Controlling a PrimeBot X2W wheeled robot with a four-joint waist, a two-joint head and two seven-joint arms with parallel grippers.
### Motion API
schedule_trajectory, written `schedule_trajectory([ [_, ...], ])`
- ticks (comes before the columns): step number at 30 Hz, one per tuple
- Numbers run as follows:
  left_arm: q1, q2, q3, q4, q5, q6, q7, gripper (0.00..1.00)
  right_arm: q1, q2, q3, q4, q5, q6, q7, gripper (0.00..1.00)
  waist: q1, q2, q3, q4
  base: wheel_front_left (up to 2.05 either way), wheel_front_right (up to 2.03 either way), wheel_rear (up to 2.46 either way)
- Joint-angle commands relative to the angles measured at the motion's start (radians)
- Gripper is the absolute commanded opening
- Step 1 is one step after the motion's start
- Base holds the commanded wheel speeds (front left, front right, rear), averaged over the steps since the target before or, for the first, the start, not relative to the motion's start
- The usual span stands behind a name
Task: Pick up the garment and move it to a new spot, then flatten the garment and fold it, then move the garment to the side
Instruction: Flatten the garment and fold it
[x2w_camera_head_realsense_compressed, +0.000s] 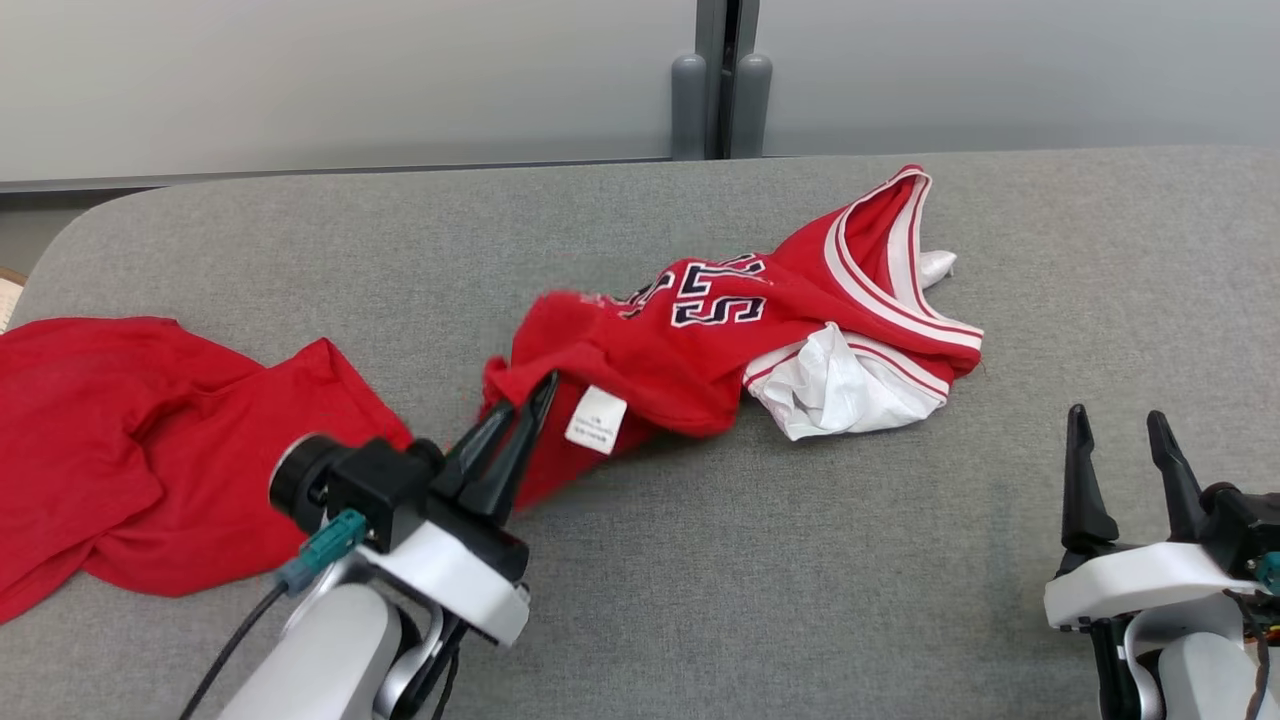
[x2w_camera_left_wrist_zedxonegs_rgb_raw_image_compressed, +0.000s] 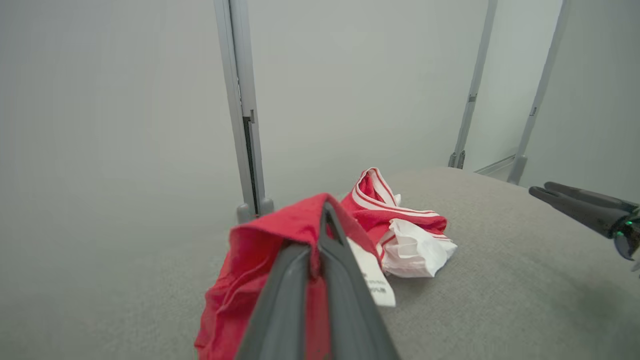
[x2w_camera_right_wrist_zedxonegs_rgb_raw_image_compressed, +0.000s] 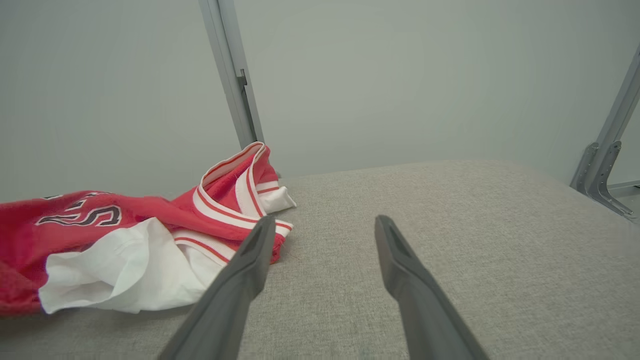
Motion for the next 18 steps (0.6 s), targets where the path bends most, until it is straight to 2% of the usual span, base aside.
schedule_trajectory([
  [1, 0.02, 0.002, 0.008, 0.006, 0.007, 0.008, 0.0, 0.0, 0.005, 0.0, 0.002, 0.005, -0.001, 0.0, -0.007, 1.0, 0.0, 0.0, -0.001, 0.001, 0.0, 0.0, 0.0],
  [6, 0.129, -0.026, -0.009, 0.05, 0.017, -0.001, 0.0, 0.0, 0.014, -0.009, 0.005, 0.013, 0.0, 0.0, -0.008, 1.0, 0.0, 0.0, -0.012, 0.018, 0.0, 0.0, 0.0],
  [10, 0.192, -0.066, -0.075, 0.084, 0.025, -0.021, 0.0, 0.0, 0.019, -0.02, 0.009, 0.021, -0.006, 0.0, -0.009, 1.0, 0.0, 0.0, -0.025, 0.037, 0.0, 0.0, 0.0],
  [18, 0.21, -0.109, -0.178, 0.201, 0.076, -0.035, 0.0, 0.0, 0.016, -0.029, 0.02, 0.035, -0.016, 0.0, 0.005, 1.0, 0.0, 0.0, -0.038, 0.062, 0.0, 0.0, 0.0],
])
